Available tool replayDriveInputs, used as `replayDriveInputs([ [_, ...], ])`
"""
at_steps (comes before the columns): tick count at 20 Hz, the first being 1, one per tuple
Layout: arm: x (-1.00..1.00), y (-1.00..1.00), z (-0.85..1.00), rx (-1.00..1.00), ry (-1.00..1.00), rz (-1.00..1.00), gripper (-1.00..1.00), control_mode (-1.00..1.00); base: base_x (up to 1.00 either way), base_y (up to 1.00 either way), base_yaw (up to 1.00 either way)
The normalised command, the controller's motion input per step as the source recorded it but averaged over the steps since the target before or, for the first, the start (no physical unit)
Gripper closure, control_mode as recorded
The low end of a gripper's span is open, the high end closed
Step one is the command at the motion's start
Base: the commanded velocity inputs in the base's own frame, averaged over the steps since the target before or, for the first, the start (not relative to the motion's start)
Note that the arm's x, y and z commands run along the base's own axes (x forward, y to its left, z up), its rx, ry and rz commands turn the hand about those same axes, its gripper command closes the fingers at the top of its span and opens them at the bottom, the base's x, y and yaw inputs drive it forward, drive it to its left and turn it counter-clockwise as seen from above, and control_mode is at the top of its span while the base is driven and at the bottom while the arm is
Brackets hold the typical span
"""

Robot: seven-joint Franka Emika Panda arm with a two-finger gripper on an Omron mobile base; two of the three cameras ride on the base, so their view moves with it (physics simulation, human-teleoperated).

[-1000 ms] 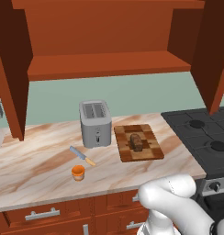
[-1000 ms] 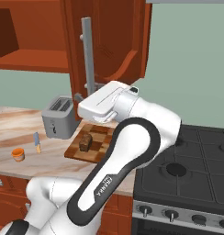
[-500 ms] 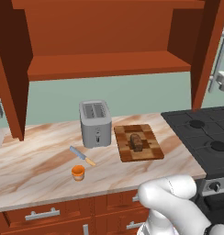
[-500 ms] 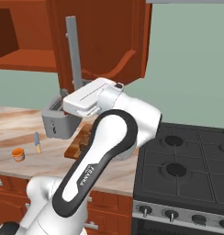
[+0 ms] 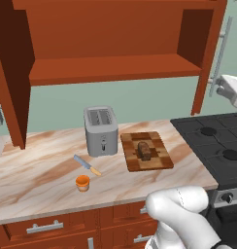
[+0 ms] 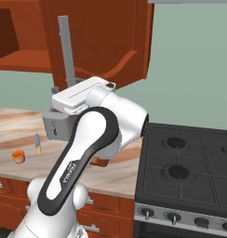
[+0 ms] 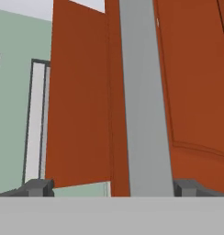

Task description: Pick the bread, place it on the cutting board, pick the jam, place it on the counter, and close the cabinet.

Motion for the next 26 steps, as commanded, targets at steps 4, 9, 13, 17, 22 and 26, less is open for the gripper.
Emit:
replayDriveInputs([
  [4,0.05,0.28,0.00,0.00,0.00,-0.09,-1.00,-1.00,0.00,0.00,0.00],
  [9,0.15,0.31,0.00,0.00,0.00,-0.11,-1.00,-1.00,0.00,0.00,0.00],
  [13,0.19,0.26,0.00,0.00,0.00,-0.11,-1.00,-1.00,0.00,0.00,0.00],
  [17,0.23,0.21,0.00,0.00,0.00,-0.10,-1.00,-1.00,0.00,0.00,0.00],
  [22,0.26,0.18,0.00,0.00,0.00,-0.09,-1.00,-1.00,0.00,0.00,0.00],
  [26,0.26,0.18,0.00,0.00,-0.01,-0.09,-1.00,-1.00,0.00,0.00,0.00],
])
